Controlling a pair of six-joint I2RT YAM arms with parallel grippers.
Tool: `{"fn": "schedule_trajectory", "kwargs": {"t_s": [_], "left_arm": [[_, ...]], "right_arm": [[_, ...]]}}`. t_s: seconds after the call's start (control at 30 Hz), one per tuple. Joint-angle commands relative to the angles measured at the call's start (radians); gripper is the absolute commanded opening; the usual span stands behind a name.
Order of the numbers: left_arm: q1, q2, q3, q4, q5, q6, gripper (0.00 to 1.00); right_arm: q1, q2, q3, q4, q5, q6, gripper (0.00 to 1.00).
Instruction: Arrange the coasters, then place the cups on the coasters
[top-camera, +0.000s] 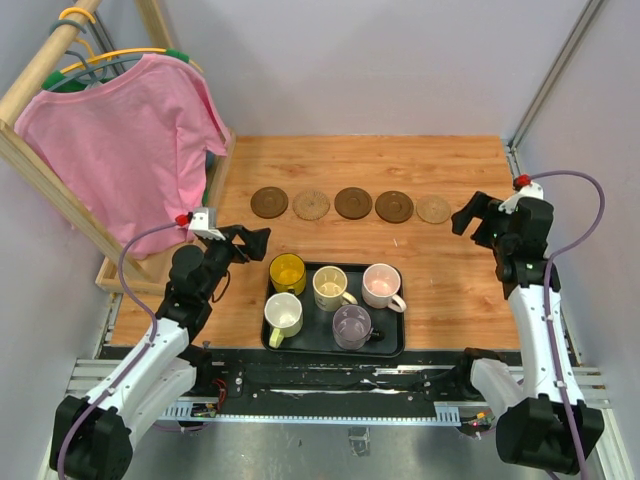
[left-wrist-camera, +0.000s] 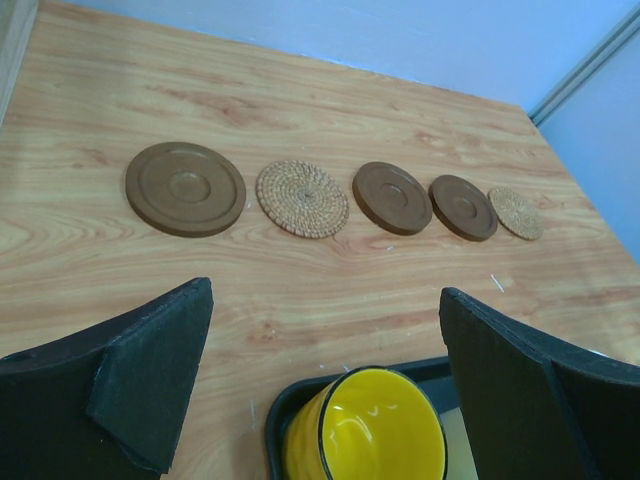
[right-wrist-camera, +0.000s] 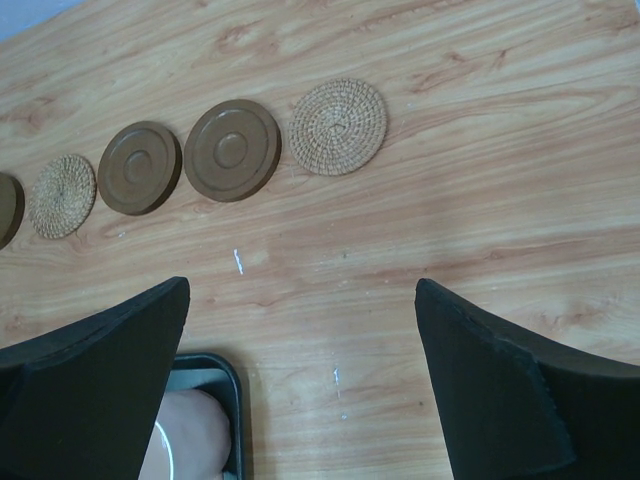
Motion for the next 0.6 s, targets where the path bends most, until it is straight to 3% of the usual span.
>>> {"fn": "schedule_trajectory", "kwargs": {"t_s": [0.0, 0.3, 0.57], "left_arm": [[0.004, -0.028, -0.033, 0.006, 0.042, 0.003, 1.00], [-0.004, -0.069, -0.060, -0.103, 0.025, -0.001, 1.00], [-0.033, -0.067, -0.064, -0.111, 0.006, -0.013, 1.00]], "right_arm": [[0.057, -0.013, 0.012, -0.051, 0.046, -0.035, 0.96], [0.348, 0.005, 0.019, -0.249, 0.224, -0.121, 0.95], [0.387, 0.020, 0.009, -0.294, 0.151, -0.138, 0.93]]}}
